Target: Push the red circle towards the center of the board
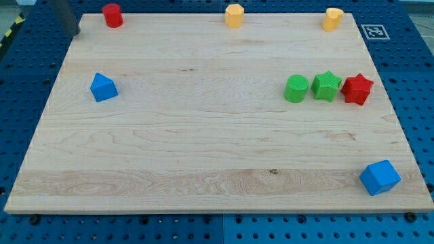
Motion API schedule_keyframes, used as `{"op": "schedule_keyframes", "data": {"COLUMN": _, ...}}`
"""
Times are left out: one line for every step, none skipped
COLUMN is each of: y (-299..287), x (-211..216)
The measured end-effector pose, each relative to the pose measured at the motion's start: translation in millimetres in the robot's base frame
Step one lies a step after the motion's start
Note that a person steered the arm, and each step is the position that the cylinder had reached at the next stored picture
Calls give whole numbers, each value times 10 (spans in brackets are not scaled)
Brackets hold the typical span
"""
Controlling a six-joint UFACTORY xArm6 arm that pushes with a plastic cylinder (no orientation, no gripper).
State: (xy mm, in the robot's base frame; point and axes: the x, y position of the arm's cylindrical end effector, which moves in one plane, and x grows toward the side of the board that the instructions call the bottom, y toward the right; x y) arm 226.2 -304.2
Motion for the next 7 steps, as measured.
{"op": "schedule_keyframes", "data": {"y": 1, "x": -338}}
{"op": "schedule_keyframes", "data": {"y": 226, "x": -340}}
{"op": "schedule_keyframes", "data": {"y": 359, "x": -353}}
{"op": "schedule_keyframes", "data": {"y": 693, "x": -330}}
{"op": "schedule_keyframes", "data": {"y": 1183, "x": -328}}
{"op": "schedule_keyframes", "data": {"y": 1598, "x": -250}}
{"op": "schedule_keyframes", "data": {"y": 1667, "x": 203}}
